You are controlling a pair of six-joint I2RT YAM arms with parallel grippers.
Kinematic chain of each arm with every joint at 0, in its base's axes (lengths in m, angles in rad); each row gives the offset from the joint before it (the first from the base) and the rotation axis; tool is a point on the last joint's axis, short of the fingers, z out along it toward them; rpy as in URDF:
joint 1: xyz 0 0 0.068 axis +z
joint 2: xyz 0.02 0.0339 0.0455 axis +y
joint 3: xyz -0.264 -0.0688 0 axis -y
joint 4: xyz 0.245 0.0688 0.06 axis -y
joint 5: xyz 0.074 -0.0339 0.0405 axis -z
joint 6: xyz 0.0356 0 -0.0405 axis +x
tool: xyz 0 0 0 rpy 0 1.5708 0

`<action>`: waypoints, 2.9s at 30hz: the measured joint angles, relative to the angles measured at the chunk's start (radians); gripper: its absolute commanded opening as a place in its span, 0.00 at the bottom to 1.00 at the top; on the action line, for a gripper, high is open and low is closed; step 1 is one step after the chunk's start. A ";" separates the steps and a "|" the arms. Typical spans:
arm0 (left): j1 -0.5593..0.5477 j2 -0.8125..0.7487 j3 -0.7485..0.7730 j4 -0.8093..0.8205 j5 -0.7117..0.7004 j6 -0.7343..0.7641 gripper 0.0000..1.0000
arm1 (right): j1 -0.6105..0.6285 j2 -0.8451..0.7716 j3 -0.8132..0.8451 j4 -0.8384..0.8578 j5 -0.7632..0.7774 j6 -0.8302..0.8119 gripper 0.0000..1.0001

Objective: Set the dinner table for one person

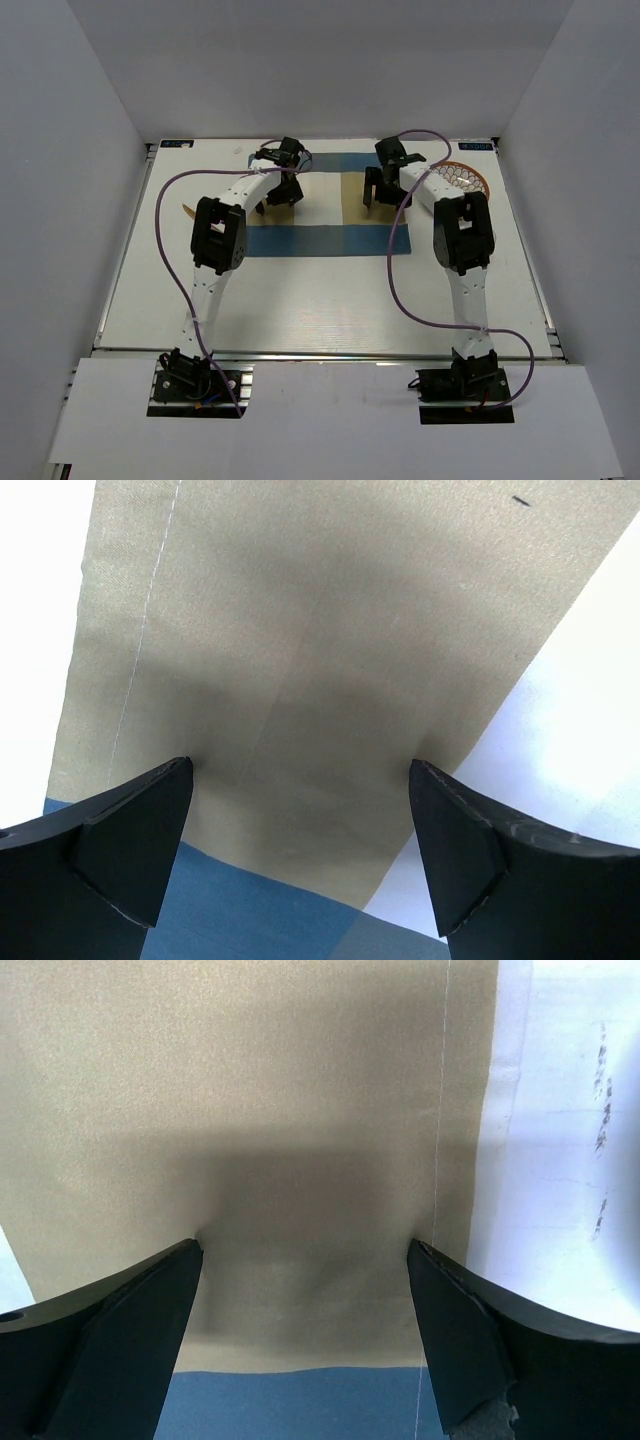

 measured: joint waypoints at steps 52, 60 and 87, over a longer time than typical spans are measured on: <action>0.024 -1.397 -1.007 0.094 -0.014 0.245 0.98 | -0.033 -0.275 -0.183 -0.014 0.249 -0.162 0.84; 0.024 -1.468 -1.138 0.206 0.013 0.266 0.98 | -0.081 -0.044 -0.020 -0.035 0.320 -0.216 0.74; 0.024 -1.462 -1.152 0.264 0.081 0.298 0.98 | -0.075 0.004 0.009 0.034 0.480 -0.425 0.00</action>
